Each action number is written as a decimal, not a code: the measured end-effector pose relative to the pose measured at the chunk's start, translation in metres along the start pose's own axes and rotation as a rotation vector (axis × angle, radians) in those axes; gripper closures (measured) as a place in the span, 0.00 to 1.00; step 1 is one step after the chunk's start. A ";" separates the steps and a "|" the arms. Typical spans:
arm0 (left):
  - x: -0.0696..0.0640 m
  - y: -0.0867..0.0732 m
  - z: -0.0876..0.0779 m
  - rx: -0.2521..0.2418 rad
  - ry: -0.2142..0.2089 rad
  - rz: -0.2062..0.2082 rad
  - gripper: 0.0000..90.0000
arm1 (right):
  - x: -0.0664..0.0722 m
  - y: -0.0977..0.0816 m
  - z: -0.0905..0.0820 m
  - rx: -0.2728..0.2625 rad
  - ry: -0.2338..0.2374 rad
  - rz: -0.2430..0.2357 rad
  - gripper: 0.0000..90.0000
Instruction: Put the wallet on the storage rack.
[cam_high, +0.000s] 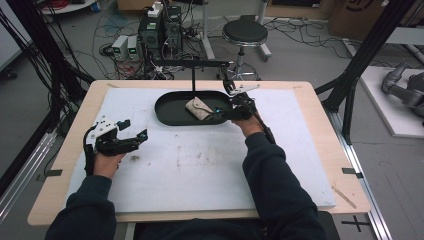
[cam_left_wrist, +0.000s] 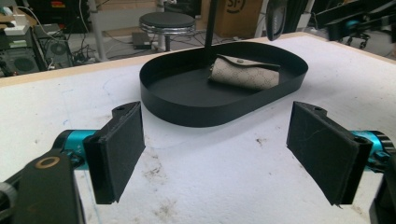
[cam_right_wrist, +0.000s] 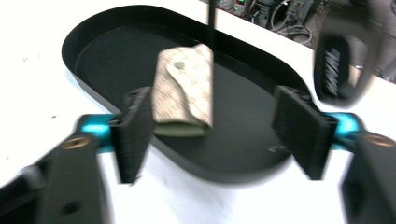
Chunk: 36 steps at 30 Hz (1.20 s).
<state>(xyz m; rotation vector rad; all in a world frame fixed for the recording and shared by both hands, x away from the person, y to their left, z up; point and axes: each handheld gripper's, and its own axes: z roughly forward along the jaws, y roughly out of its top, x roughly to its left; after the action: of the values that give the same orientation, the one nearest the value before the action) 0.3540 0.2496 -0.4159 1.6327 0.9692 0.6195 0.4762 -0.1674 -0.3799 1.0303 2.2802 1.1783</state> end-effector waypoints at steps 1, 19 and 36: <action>0.000 0.000 0.001 0.001 0.000 0.004 0.20 | -0.006 -0.004 -0.009 0.011 -0.009 0.008 0.24; -0.003 0.007 -0.001 -0.030 0.004 0.017 0.20 | -0.040 -0.121 -0.134 -0.056 -0.186 0.037 0.23; -0.005 0.006 -0.001 -0.013 -0.009 0.018 0.20 | -0.040 -0.123 -0.135 -0.054 -0.223 0.010 0.23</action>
<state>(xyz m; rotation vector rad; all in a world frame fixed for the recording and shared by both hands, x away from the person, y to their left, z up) 0.3523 0.2454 -0.4092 1.6334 0.9427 0.6292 0.3665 -0.3171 -0.4015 1.0957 2.0628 1.0641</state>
